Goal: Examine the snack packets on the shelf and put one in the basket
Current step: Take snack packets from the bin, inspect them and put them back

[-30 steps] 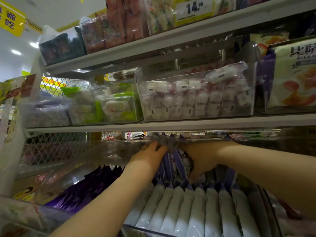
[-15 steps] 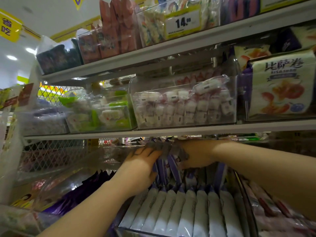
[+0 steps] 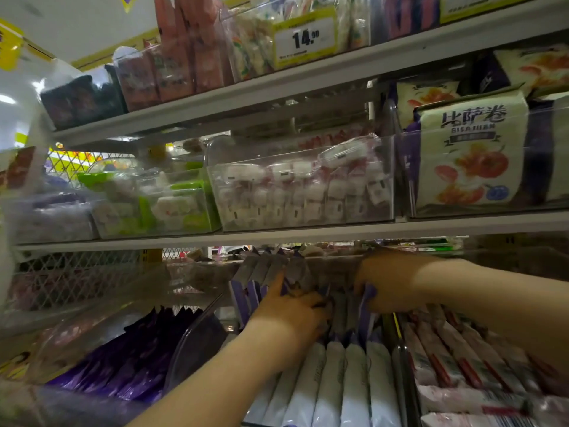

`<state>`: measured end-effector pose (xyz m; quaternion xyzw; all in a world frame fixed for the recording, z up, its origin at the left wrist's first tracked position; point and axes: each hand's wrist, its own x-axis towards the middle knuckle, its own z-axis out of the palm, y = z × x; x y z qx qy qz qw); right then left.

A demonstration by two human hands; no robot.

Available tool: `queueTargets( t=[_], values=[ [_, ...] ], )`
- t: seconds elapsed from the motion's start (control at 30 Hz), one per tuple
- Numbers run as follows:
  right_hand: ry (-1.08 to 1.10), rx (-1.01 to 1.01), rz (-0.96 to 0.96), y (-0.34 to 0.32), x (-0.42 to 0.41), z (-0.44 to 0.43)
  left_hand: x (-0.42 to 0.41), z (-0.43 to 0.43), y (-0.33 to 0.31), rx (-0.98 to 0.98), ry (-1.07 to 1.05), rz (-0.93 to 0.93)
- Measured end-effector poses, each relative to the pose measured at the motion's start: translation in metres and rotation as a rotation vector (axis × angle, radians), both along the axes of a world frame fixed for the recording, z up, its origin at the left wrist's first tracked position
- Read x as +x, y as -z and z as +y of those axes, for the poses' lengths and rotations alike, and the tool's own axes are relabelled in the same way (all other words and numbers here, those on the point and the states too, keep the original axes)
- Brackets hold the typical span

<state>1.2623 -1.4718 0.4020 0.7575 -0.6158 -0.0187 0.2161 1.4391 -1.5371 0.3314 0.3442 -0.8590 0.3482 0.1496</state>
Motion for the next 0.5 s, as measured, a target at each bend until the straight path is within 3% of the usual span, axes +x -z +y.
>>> queueTargets(
  t=[0.07,0.37,0.43,0.5],
  values=[
    [0.009,-0.036,0.003,0.001,-0.003,-0.002,0.000,-0.010,0.001,0.048,-0.081,-0.047],
    [0.045,-0.323,0.024,0.007,0.006,0.023,0.001,0.012,-0.009,0.112,-0.074,-0.030],
    [-0.066,-0.432,-0.019,0.012,0.006,0.036,0.008,0.023,-0.008,0.095,0.035,0.134],
    [-0.191,-0.516,-0.109,0.020,0.008,0.050,0.020,0.036,-0.005,0.165,0.184,0.438]
  ],
)
